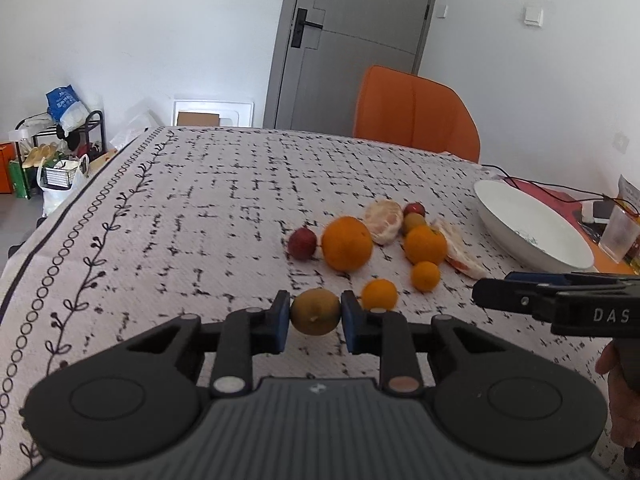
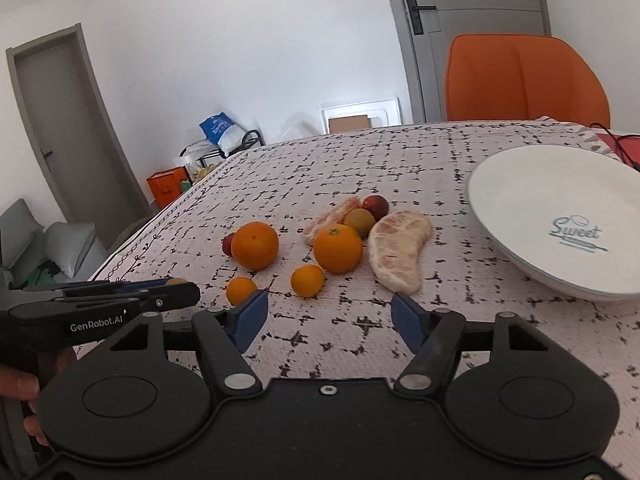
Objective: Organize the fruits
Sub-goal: 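Grasp the brown kiwi with the left gripper while the right gripper grasps a small mandarin, then carry the kiwi and mandarin in both grippers over the white bowl, then open the right gripper dropping the mandarin while the left gripper releases the kiwi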
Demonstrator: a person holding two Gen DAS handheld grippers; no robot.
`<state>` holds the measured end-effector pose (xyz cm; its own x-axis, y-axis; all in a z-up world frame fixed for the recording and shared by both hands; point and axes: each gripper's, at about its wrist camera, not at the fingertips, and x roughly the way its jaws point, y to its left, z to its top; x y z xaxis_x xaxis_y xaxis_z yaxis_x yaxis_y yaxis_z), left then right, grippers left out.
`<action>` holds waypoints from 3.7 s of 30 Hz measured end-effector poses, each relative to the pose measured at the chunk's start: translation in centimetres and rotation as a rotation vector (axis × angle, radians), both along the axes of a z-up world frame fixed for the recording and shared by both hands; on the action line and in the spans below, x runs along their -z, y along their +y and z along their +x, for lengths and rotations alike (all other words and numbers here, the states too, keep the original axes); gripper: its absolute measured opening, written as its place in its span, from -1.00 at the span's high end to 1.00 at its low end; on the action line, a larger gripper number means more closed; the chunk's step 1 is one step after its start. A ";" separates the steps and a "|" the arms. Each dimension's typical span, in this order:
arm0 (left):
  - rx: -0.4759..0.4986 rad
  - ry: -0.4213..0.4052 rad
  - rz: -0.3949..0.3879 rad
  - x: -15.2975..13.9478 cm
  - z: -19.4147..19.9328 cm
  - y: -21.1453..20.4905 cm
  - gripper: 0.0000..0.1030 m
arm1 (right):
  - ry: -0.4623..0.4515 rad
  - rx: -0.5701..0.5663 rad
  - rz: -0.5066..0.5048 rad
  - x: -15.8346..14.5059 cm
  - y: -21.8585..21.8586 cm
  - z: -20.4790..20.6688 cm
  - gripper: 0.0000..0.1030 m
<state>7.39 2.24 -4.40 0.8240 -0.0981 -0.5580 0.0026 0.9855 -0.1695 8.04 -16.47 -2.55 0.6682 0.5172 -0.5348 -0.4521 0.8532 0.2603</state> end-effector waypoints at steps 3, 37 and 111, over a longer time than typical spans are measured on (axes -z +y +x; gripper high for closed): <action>-0.012 -0.004 -0.008 0.0 0.3 0.7 0.50 | 0.005 -0.013 -0.010 -0.1 1.0 0.4 -0.19; 0.016 -0.028 -0.020 -1.7 1.0 0.0 0.50 | -0.020 0.063 0.036 -0.6 -0.3 0.9 0.61; 0.336 -0.034 0.097 -2.9 11.1 -21.2 0.50 | -0.124 0.387 0.173 -0.1 -18.1 0.3 0.48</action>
<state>18.44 -18.98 -1.51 0.7730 -0.3149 -0.5507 0.3335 0.9402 -0.0695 8.31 -34.53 -2.46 0.8838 0.2913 -0.3662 -0.1448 0.9144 0.3780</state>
